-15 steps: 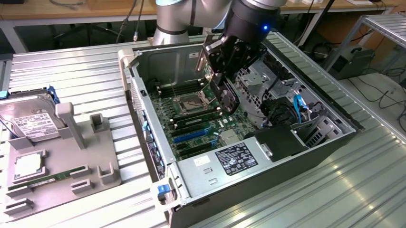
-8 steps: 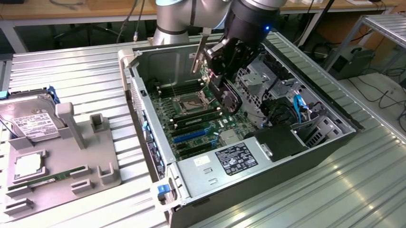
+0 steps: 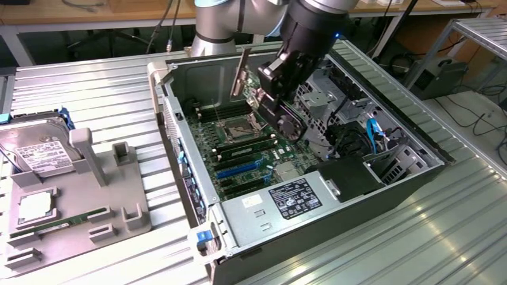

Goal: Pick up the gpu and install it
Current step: 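Insert the gpu into the slot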

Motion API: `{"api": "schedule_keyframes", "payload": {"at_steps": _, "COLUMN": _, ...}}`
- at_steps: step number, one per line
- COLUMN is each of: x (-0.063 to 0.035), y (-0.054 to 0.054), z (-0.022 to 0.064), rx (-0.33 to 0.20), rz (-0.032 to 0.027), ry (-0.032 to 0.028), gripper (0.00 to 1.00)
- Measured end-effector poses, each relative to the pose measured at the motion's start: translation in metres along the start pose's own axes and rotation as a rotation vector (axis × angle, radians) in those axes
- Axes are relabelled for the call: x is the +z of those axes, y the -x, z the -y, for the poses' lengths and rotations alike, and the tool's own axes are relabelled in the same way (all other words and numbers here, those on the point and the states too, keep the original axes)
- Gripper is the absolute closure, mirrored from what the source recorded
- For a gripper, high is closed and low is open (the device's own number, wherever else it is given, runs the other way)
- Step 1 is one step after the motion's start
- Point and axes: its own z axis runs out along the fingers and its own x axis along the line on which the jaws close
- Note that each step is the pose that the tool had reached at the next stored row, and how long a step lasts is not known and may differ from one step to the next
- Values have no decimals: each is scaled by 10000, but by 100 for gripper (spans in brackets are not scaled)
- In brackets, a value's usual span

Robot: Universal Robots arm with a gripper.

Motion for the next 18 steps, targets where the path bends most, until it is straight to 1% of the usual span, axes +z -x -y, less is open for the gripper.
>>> {"api": "schedule_keyframes", "payload": {"at_steps": 6, "x": 16, "y": 1, "z": 2, "rx": -1193, "rz": -113, "ry": -52, "gripper": 74}}
{"api": "schedule_keyframes", "payload": {"at_steps": 18, "x": 47, "y": 3, "z": 5, "rx": -3378, "rz": -317, "ry": -146, "gripper": 74}}
